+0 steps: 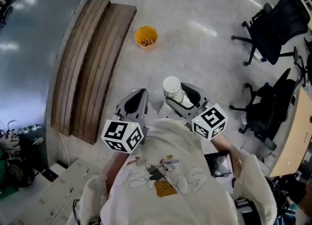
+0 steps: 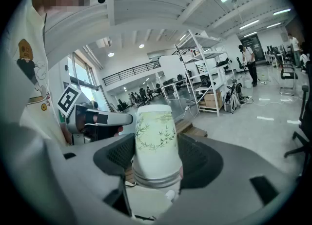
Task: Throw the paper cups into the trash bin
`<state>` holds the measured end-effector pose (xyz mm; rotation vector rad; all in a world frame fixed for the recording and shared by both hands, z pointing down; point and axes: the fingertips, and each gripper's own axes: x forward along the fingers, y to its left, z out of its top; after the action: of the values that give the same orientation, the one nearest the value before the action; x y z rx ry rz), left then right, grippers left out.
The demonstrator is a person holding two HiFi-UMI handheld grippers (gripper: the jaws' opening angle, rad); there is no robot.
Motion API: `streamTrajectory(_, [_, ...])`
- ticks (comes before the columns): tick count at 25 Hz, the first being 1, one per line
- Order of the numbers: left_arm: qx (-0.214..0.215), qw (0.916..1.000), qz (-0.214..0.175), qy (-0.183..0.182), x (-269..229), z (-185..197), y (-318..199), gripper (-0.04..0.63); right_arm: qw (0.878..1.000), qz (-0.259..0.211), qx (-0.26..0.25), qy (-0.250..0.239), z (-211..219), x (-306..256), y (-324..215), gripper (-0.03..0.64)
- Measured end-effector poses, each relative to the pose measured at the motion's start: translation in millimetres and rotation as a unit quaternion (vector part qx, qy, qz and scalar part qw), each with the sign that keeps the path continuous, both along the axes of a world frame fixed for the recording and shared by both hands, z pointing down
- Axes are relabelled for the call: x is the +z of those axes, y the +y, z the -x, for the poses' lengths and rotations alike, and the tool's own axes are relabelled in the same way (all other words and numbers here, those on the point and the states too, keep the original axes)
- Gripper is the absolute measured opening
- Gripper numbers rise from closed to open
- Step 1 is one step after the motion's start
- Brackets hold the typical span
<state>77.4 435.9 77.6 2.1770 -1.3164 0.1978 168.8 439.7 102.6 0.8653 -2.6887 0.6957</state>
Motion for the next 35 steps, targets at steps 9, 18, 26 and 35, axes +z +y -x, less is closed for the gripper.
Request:
streamTrajectory(9, [-0.002,1.0000,-0.004,-0.001,-1,-10,2,0.006,1.000,0.003,0.014,-0.007,-19,2,-1,0.287])
streamTrajectory(18, [-0.018,0.9998,0.001,-0.007,4,-10,-6,0.006,0.998,0.017,0.006,-0.067,-21,-6,-19,0.288])
streamTrajectory(26, [-0.020,0.9994,0.024,0.011,19,24,-75,0.006,0.997,0.039,0.004,-0.060,16,4,-87,0.288])
streamTrajectory(35, [0.004,0.9988,0.029,0.041,18,106,-249,0.006,0.999,0.042,0.016,-0.019,82,1,-246,0.288])
